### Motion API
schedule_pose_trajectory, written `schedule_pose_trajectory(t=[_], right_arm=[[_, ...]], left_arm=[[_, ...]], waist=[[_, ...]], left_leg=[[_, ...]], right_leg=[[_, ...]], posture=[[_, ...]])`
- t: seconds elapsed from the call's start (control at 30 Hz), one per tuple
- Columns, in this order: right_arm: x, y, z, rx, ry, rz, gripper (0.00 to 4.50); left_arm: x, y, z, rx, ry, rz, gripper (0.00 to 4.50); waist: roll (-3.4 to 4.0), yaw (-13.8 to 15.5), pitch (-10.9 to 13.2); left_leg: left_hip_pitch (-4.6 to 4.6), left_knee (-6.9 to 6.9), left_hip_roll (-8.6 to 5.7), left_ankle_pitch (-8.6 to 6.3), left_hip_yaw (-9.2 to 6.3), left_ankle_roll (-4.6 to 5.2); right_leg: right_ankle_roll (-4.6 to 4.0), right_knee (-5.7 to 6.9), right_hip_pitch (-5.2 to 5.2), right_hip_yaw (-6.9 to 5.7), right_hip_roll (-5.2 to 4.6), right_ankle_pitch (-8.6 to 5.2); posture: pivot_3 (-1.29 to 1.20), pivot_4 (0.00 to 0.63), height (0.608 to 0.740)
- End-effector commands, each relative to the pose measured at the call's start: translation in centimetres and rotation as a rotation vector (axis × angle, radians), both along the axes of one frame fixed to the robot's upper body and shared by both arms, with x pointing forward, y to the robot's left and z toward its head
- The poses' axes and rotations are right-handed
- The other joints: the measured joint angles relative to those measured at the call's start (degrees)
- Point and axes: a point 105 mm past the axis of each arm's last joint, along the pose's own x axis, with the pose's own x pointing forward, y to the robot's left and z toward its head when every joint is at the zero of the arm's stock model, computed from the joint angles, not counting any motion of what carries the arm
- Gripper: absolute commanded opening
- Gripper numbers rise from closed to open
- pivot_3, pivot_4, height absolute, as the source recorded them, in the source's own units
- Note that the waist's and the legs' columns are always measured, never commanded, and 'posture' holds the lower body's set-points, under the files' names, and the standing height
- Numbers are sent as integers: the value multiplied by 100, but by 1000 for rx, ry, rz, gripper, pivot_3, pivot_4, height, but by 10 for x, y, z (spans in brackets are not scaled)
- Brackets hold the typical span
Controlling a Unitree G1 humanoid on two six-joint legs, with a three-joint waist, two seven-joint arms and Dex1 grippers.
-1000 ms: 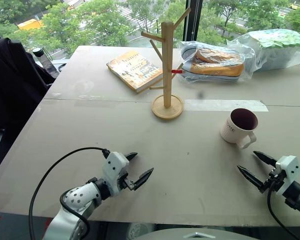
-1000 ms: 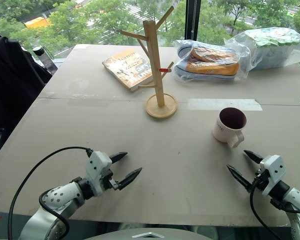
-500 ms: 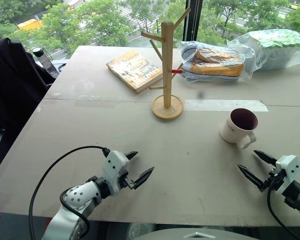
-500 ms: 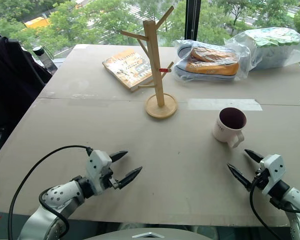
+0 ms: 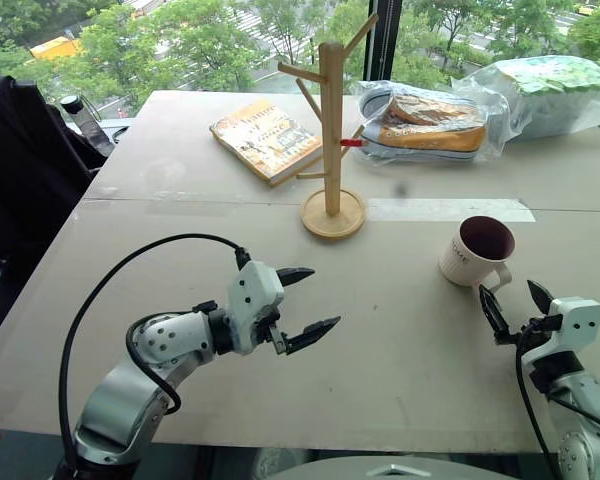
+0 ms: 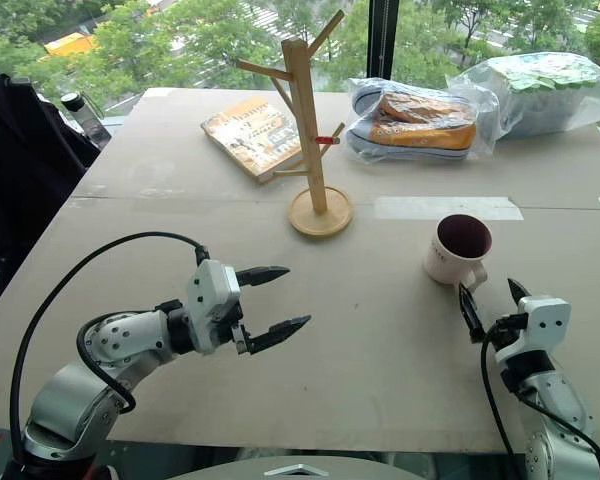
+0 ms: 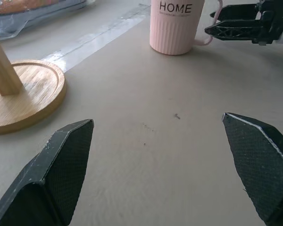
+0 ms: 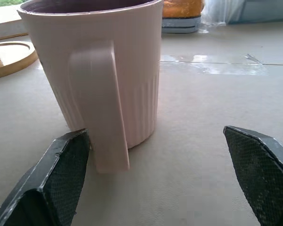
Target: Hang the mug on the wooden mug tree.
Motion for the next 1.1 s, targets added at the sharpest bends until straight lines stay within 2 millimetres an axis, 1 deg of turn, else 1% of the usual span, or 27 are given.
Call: schedule_pose_trajectory(t=[0.03, 0.23, 0.4, 0.43, 0.5, 0.57, 0.63, 0.67, 0.7, 0.73, 0.77, 0.8, 1.0, 1.1], right_arm=[[2, 6, 9, -6, -46, -50, 4411], [6, 11, 6, 23, -38, -58, 4411], [8, 12, 6, 34, -36, -53, 4411], [9, 13, 5, 34, -34, -47, 4183], [11, 15, 4, 38, -27, -33, 3592], [12, 17, 3, 38, -21, -19, 2621], [13, 19, 1, 33, -12, -7, 1634], [13, 20, 0, 31, -8, -3, 1268], [13, 21, 0, 31, -6, -1, 644], [13, 21, -1, 32, -4, 2, 208], [13, 22, -1, 33, -3, 5, 48], [13, 23, -1, 34, -2, 6, 14], [13, 22, -1, 28, 0, 9, 14], [15, 24, -1, -8, 0, 31, 14]], left_arm=[[-1, -9, 19, -1, -49, -74, 4500], [1, -13, 28, 2, -52, -117, 4500], [-5, -14, 33, -7, -37, -153, 4500], [-6, -14, 34, -8, -36, -160, 4500], [-8, -14, 37, -12, -40, -166, 4500], [-10, -14, 39, -15, -41, -170, 4500], [-17, -17, 40, -30, -31, -190, 4500], [-20, -18, 40, -35, -25, -199, 4500], [-23, -19, 41, -45, -22, -205, 4500], [-25, -20, 40, -47, -19, -207, 4500], [-27, -20, 39, -46, -16, -207, 4500], [-28, -20, 38, -44, -15, -206, 4500], [-30, -18, 33, -40, -16, -188, 4500], [-32, -17, 30, -46, -16, -181, 4500]], waist=[[0, 5, 0], [1, -7, 1], [2, -4, 1], [1, -4, 1], [1, -4, 1], [1, -4, 1], [1, -4, 1], [1, -6, 1], [1, -5, 1], [1, -7, 1], [1, -9, 1], [1, -7, 1], [1, -1, 1], [1, -2, 1]], left_leg=[[1, 0, 0, 1, -1, -1], [7, 0, 0, 2, 3, -1], [7, 0, 0, 2, 2, -1], [7, 0, 0, 2, 2, -1], [7, 0, 0, 2, 2, -1], [7, 0, 0, 2, 3, 0], [8, 0, 0, 2, 3, 0], [8, 0, 0, 2, 2, -1], [8, 0, 0, 2, 3, -1], [8, 0, 0, 2, 3, -1], [8, 0, 0, 2, 3, -1], [8, 0, 0, 2, 3, -1], [11, 2, 0, 3, 3, -1], [11, 2, 0, 2, 3, -1]], right_leg=[[0, 3, 0, -2, 2, 0], [0, 5, 2, 3, 8, 0], [3, 7, 0, 2, 13, 1], [3, 7, 1, 2, 13, 1], [2, 7, 1, 3, 13, 1], [2, 7, 2, 3, 12, 1], [2, 7, 2, 3, 13, 1], [2, 7, 2, 3, 14, 1], [2, 7, 2, 3, 13, 1], [2, 6, 2, 3, 13, 1], [3, 6, 2, 4, 13, 1], [3, 6, 1, 4, 13, 1], [1, 8, 6, 4, 14, 0], [1, 7, 5, 4, 14, 0]], posture=[[0, 150, 740], [0, 150, 740], [0, 150, 740], [0, 150, 740], [0, 150, 740], [0, 150, 740], [0, 150, 740], [0, 150, 740], [0, 150, 740], [0, 150, 740], [0, 150, 740], [0, 150, 740], [0, 150, 740], [0, 150, 740]])
